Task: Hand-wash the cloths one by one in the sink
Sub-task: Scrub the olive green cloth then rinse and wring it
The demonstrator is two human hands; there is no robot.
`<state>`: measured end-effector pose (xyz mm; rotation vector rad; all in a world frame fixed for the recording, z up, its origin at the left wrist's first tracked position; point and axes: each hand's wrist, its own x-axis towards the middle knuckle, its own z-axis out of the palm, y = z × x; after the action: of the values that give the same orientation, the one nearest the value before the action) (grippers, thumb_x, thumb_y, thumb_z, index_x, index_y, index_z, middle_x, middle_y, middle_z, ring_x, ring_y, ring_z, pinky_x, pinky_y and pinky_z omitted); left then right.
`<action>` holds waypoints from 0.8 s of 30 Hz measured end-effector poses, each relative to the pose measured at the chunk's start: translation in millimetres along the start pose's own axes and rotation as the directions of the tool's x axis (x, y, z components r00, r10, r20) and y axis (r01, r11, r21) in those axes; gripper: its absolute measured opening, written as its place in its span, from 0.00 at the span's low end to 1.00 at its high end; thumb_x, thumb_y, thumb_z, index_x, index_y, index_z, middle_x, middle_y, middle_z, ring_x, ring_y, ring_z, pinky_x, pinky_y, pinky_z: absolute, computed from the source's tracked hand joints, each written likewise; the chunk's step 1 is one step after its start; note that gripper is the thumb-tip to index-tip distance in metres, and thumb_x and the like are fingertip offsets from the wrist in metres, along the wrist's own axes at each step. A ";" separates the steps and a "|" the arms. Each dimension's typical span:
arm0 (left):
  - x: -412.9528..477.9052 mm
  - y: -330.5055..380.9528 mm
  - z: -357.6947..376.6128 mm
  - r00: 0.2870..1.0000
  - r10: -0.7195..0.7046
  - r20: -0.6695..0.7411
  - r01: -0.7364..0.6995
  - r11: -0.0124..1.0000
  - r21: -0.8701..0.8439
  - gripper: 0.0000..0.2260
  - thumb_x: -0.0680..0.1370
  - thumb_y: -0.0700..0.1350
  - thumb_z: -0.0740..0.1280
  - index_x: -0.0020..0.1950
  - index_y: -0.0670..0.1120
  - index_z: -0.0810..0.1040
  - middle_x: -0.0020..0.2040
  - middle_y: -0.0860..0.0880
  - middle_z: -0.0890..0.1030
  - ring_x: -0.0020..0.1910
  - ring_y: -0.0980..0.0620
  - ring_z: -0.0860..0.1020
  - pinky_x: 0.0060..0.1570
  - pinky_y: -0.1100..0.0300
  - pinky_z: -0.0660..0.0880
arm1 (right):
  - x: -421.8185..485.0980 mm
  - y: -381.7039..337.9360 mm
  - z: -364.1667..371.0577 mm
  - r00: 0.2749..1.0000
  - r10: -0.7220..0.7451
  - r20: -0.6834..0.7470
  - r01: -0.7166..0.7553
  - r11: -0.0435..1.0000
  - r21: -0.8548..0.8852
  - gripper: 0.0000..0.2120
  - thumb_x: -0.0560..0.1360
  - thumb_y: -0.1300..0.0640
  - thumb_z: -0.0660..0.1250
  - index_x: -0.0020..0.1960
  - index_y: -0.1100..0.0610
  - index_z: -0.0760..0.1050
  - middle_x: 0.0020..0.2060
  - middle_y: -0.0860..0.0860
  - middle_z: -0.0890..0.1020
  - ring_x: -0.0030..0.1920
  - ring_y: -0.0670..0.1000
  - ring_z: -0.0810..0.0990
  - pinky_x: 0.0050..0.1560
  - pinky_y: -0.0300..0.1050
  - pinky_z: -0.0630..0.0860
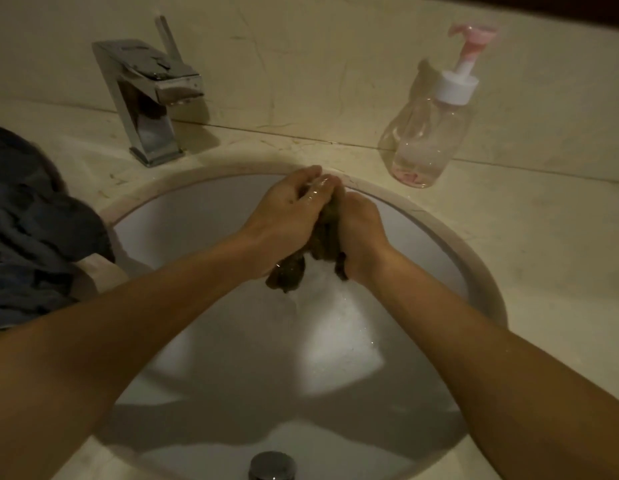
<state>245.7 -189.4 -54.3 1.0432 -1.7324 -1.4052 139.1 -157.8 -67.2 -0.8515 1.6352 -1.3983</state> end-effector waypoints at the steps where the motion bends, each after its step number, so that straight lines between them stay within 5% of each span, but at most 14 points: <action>1: 3.1 -2.5 -4.4 0.998 0.001 -0.058 0.000 1.000 0.024 0.19 0.84 0.56 0.59 0.75 0.55 0.70 0.68 0.49 0.75 0.63 0.49 0.77 0.63 0.49 0.77 | -6.5 -0.6 4.3 0.999 0.042 0.034 -0.043 0.999 0.024 0.25 0.84 0.38 0.57 0.58 0.59 0.80 0.37 0.56 0.82 0.29 0.49 0.79 0.28 0.42 0.73; 5: 8.3 -6.8 -18.8 0.968 -0.008 -0.251 0.019 0.999 0.041 0.16 0.85 0.52 0.59 0.70 0.49 0.74 0.63 0.44 0.79 0.59 0.45 0.80 0.58 0.48 0.79 | -33.0 -1.0 27.0 0.993 0.019 0.120 -0.020 1.000 0.006 0.22 0.80 0.37 0.64 0.60 0.55 0.76 0.37 0.52 0.80 0.25 0.43 0.73 0.23 0.36 0.70; 8: 2.9 0.6 -7.9 0.974 -0.067 -0.216 0.051 0.995 -0.080 0.11 0.85 0.49 0.58 0.59 0.48 0.77 0.49 0.43 0.82 0.43 0.47 0.82 0.38 0.54 0.80 | -19.3 -3.1 18.6 1.000 -0.013 0.027 0.013 1.000 -0.008 0.20 0.81 0.38 0.64 0.56 0.55 0.78 0.37 0.53 0.81 0.28 0.46 0.77 0.25 0.38 0.72; 11: -5.3 6.0 9.5 0.995 -0.050 -0.084 0.044 0.996 -0.076 0.10 0.86 0.52 0.57 0.61 0.54 0.75 0.53 0.50 0.81 0.51 0.49 0.82 0.49 0.52 0.82 | -1.9 -3.8 1.4 0.996 -0.033 -0.077 0.037 0.998 0.045 0.20 0.82 0.41 0.63 0.56 0.57 0.80 0.46 0.59 0.84 0.41 0.57 0.83 0.33 0.45 0.76; 13: -5.0 2.8 7.5 0.998 -0.016 -0.057 0.017 1.000 0.001 0.13 0.85 0.53 0.57 0.69 0.56 0.72 0.60 0.53 0.78 0.58 0.51 0.79 0.56 0.54 0.79 | -7.0 -4.3 -0.1 0.999 0.040 -0.024 -0.039 0.998 0.056 0.24 0.83 0.38 0.61 0.59 0.59 0.79 0.43 0.59 0.81 0.35 0.57 0.78 0.29 0.44 0.72; 15: 1.0 -1.3 -4.5 0.992 -0.018 -0.127 0.023 0.999 0.039 0.18 0.85 0.52 0.58 0.75 0.53 0.69 0.65 0.51 0.76 0.60 0.51 0.77 0.53 0.60 0.78 | -19.8 -4.9 9.7 0.989 0.131 0.065 -0.134 0.990 0.043 0.26 0.83 0.36 0.58 0.58 0.59 0.78 0.36 0.56 0.78 0.27 0.50 0.73 0.26 0.41 0.68; 18: 6.3 -2.3 -18.9 0.969 -0.079 -0.235 0.086 0.996 0.021 0.17 0.85 0.50 0.59 0.73 0.49 0.72 0.66 0.47 0.78 0.62 0.47 0.79 0.59 0.53 0.79 | -33.8 -6.5 24.7 0.985 0.070 0.160 -0.062 0.997 -0.056 0.25 0.81 0.34 0.60 0.59 0.56 0.76 0.35 0.52 0.78 0.21 0.43 0.71 0.22 0.37 0.68; 22: -8.9 6.2 -5.2 0.992 -0.109 -0.057 0.106 0.993 -0.044 0.13 0.86 0.50 0.57 0.68 0.50 0.73 0.52 0.48 0.80 0.43 0.55 0.83 0.38 0.62 0.81 | -13.0 -10.2 2.2 0.997 -0.012 0.078 0.019 0.996 -0.093 0.21 0.84 0.40 0.58 0.58 0.57 0.78 0.41 0.56 0.81 0.33 0.50 0.76 0.27 0.42 0.72; 24: -14.2 7.5 8.0 0.998 -0.058 0.007 0.058 0.998 0.019 0.15 0.86 0.51 0.56 0.73 0.55 0.69 0.51 0.56 0.76 0.45 0.57 0.81 0.40 0.63 0.80 | -7.3 -11.4 -8.6 0.999 0.022 0.023 -0.022 1.000 -0.011 0.20 0.85 0.42 0.59 0.59 0.57 0.78 0.46 0.58 0.83 0.41 0.55 0.81 0.37 0.49 0.80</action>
<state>243.9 -172.4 -48.7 1.1074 -1.7365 -1.4324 134.6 -149.4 -54.3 -0.8503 1.6312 -1.3605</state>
